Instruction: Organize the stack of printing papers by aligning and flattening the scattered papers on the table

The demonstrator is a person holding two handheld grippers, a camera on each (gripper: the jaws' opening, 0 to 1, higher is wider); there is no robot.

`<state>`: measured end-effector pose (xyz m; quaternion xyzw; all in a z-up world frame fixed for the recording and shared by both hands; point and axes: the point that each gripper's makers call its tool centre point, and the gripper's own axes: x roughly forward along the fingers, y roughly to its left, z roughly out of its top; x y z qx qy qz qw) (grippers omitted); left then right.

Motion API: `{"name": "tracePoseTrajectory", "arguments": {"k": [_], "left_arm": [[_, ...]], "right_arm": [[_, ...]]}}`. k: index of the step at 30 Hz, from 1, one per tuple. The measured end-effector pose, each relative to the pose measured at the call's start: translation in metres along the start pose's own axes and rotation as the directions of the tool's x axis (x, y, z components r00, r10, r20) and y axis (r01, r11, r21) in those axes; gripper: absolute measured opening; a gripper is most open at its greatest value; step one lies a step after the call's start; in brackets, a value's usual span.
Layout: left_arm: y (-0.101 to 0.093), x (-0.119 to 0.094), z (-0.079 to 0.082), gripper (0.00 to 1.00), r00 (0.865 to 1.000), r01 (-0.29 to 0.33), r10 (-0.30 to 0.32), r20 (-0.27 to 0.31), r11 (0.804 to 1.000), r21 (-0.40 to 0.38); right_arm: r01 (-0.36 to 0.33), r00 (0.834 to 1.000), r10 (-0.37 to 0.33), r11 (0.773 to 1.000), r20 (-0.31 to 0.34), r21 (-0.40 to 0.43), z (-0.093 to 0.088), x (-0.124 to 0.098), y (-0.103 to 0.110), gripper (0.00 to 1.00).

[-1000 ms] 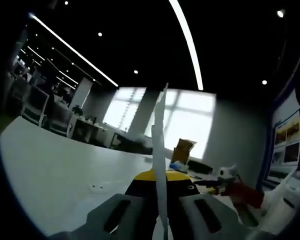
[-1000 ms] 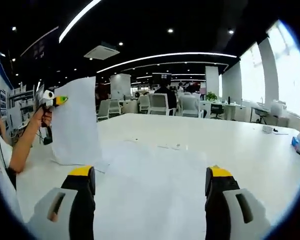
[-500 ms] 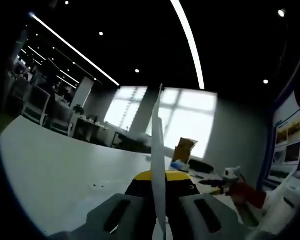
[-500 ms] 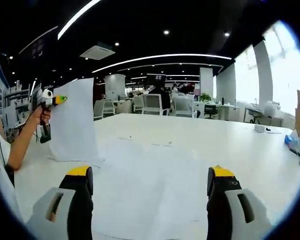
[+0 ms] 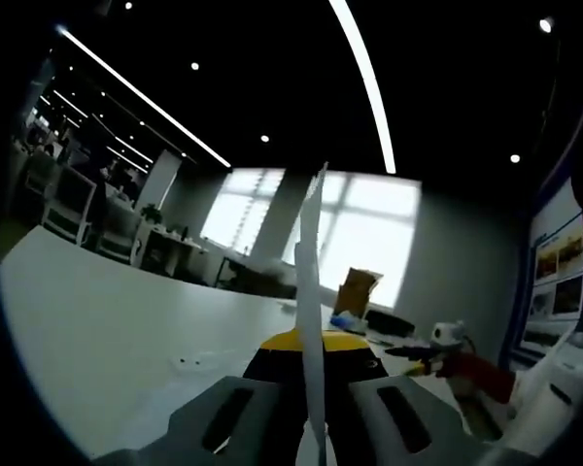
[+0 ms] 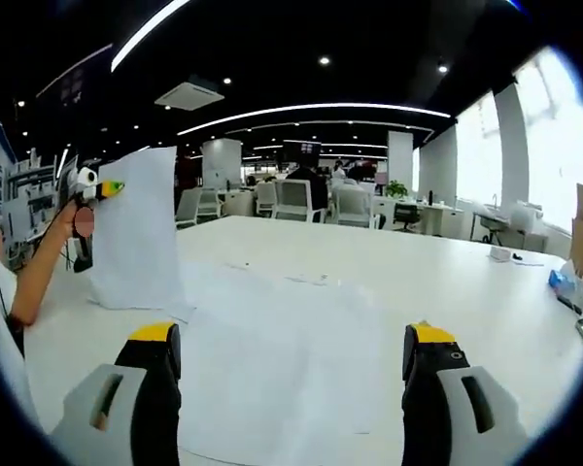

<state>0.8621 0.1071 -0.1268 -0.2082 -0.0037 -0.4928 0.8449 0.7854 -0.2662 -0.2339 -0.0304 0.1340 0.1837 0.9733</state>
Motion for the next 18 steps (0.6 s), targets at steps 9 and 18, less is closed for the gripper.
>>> {"name": "tracePoseTrajectory", "arguments": {"k": [9,18], "left_arm": [[0.004,-0.004,0.004,0.06,1.000,-0.005,0.005,0.007,1.000,-0.003],[0.006,-0.006,0.007,0.06,1.000,-0.007,0.007,0.013,1.000,-0.003]], "right_arm": [[-0.015,1.000,0.015,1.000,-0.021,0.003,0.002,0.013,-0.002,0.90],[-0.026,0.999,0.026,1.000,-0.037,0.001,0.001,0.020,-0.001,0.88]]}}
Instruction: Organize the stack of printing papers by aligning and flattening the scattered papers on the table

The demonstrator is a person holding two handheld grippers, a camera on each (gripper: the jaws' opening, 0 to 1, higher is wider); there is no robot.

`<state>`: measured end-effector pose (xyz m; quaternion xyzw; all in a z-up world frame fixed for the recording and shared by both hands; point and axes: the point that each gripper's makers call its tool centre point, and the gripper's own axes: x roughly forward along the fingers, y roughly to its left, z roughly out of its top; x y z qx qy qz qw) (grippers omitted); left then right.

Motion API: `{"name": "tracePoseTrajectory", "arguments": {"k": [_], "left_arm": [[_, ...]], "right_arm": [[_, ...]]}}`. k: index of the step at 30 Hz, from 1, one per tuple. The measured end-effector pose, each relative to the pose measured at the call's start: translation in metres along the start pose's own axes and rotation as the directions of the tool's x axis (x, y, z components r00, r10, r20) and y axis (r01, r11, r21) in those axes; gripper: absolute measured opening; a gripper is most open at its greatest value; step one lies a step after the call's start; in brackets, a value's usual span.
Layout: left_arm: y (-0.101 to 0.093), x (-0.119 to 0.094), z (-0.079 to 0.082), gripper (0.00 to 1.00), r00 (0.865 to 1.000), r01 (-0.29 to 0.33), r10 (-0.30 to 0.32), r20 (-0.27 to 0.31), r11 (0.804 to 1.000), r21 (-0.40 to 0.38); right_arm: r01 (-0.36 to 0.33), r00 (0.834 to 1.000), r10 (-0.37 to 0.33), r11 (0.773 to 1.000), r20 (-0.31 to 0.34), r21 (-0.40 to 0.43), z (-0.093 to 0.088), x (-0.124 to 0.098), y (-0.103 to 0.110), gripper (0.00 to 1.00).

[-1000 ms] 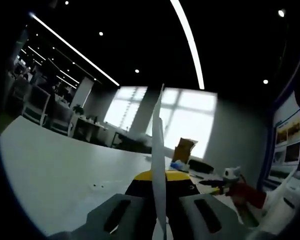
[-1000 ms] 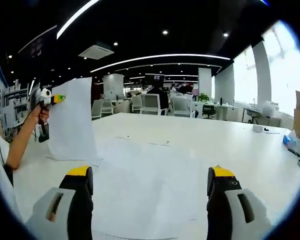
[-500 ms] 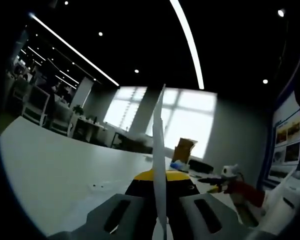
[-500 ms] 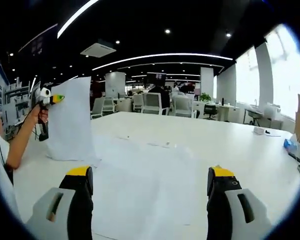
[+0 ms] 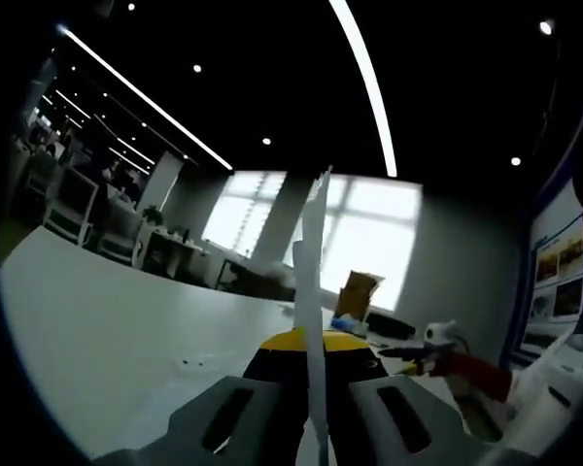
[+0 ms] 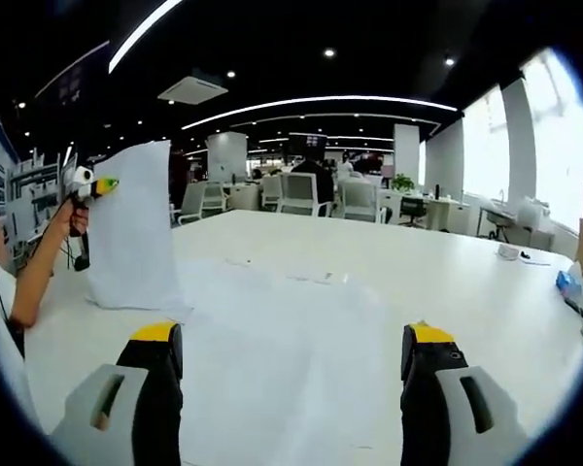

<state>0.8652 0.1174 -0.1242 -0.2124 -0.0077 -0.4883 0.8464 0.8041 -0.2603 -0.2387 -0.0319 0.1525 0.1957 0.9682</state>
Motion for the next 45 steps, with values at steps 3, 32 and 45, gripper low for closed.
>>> {"name": "tracePoseTrajectory", "arguments": {"k": [3,32,45], "left_arm": [[0.001,-0.001,0.001,0.06,1.000,-0.004,0.004,0.002,1.000,0.000],[0.010,-0.014,0.013,0.06,0.998,-0.038,0.037,0.046,0.999,0.001],[0.011,-0.016,0.012,0.06,0.998,-0.045,0.045,0.048,0.999,-0.002]], "right_arm": [[-0.006,1.000,0.006,1.000,-0.017,-0.017,-0.002,0.003,0.001,0.88],[-0.039,0.997,0.038,0.999,-0.074,-0.021,-0.011,0.015,0.006,0.88],[-0.060,0.993,0.058,0.998,-0.098,-0.018,-0.016,0.022,0.009,0.88]]}}
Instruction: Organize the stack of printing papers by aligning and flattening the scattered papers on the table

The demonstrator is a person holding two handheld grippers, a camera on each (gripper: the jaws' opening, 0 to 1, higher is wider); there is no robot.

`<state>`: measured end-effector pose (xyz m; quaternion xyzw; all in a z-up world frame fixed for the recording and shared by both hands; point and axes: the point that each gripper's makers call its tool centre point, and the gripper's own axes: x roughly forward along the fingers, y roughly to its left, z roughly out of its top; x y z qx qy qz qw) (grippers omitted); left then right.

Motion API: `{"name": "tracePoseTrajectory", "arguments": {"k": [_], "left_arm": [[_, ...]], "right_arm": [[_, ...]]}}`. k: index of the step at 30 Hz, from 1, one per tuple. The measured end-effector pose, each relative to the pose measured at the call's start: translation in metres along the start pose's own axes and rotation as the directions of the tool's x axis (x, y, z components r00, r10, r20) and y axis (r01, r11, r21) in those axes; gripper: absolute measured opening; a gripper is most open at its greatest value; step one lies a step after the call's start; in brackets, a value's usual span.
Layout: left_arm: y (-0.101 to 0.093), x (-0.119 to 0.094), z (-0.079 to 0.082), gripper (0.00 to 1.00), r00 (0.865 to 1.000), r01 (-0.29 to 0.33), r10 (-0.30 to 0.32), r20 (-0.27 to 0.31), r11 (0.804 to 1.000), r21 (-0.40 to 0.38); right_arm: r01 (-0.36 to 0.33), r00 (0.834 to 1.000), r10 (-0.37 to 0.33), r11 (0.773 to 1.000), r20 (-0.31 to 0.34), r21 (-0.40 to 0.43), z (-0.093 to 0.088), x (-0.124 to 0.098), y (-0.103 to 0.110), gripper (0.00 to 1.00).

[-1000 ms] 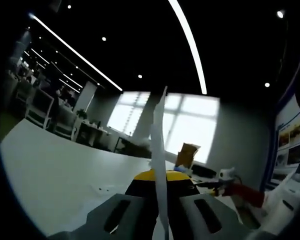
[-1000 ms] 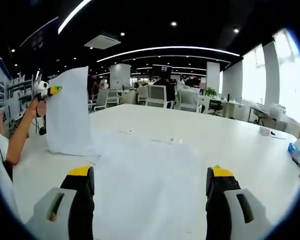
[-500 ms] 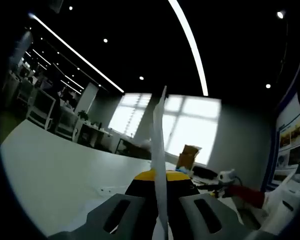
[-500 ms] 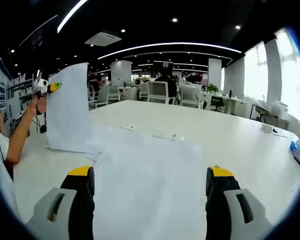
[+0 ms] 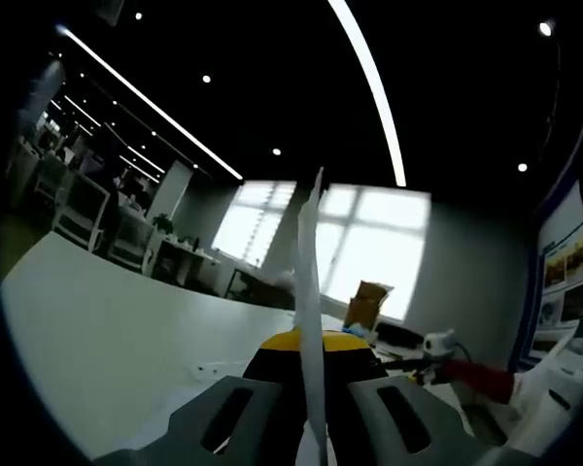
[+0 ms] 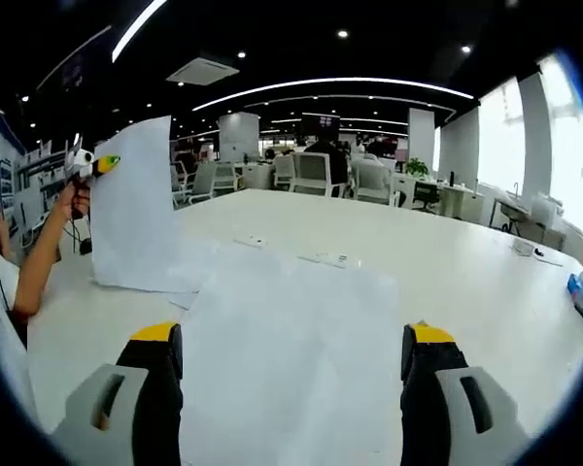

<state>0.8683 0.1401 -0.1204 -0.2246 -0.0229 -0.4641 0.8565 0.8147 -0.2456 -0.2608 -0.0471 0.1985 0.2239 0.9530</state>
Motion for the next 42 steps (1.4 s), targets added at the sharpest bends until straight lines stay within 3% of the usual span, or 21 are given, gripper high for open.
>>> {"name": "tracePoseTrajectory", "arguments": {"k": [5,42], "left_arm": [[0.001,-0.001,0.001,0.06,1.000,-0.002,0.002,0.000,1.000,0.000],[0.002,-0.002,0.003,0.06,1.000,-0.002,0.002,0.002,1.000,0.003]], "right_arm": [[0.006,1.000,-0.007,1.000,-0.022,-0.028,-0.005,0.003,-0.001,0.88],[-0.023,0.997,0.022,1.000,-0.070,-0.009,-0.018,0.012,0.001,0.88]]}}
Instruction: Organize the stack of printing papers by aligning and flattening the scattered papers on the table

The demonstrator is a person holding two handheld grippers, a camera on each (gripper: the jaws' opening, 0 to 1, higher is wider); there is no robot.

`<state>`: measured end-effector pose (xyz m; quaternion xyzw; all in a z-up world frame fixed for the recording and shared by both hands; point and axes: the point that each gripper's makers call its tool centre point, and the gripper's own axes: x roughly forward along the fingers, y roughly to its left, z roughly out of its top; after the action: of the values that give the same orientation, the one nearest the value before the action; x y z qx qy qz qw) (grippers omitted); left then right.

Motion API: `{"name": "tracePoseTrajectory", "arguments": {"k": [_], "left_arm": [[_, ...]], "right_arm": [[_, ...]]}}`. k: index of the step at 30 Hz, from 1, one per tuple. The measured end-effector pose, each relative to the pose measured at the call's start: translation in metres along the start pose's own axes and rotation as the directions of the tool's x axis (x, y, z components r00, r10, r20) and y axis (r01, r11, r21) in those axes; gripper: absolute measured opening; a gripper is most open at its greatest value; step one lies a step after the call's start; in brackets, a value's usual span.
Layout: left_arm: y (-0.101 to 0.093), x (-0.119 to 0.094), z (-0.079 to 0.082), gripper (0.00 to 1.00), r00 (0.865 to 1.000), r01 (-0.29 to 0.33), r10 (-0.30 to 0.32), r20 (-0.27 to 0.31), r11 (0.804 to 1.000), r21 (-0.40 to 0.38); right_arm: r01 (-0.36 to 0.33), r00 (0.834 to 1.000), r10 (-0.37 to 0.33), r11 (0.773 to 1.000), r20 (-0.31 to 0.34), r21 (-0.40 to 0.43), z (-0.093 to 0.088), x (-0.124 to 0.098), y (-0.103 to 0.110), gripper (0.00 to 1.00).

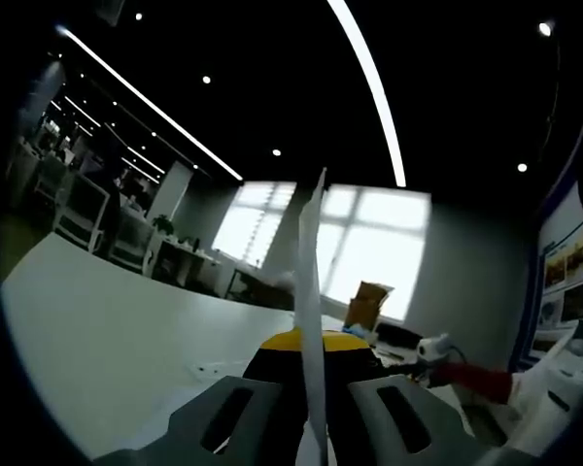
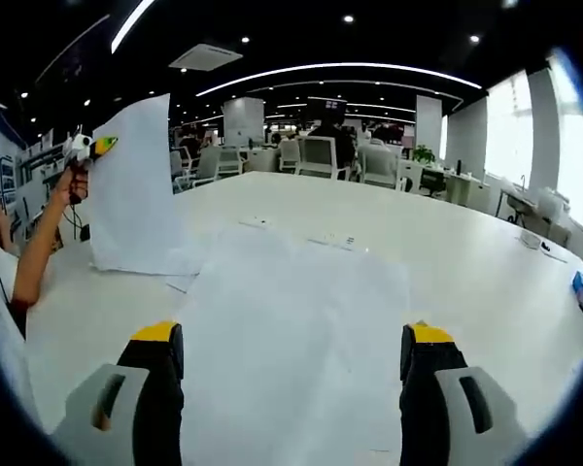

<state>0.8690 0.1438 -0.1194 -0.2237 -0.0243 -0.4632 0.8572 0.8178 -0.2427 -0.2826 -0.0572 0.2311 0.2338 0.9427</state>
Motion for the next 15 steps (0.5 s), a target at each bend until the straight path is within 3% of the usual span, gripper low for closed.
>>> {"name": "tracePoseTrajectory", "arguments": {"k": [15], "left_arm": [[0.0005,-0.0028,0.0053,0.06,1.000,0.004,-0.004,0.008,1.000,0.002]], "right_arm": [[0.006,1.000,-0.006,1.000,-0.019,0.007,-0.0059,0.0054,-0.0029,0.87]]}}
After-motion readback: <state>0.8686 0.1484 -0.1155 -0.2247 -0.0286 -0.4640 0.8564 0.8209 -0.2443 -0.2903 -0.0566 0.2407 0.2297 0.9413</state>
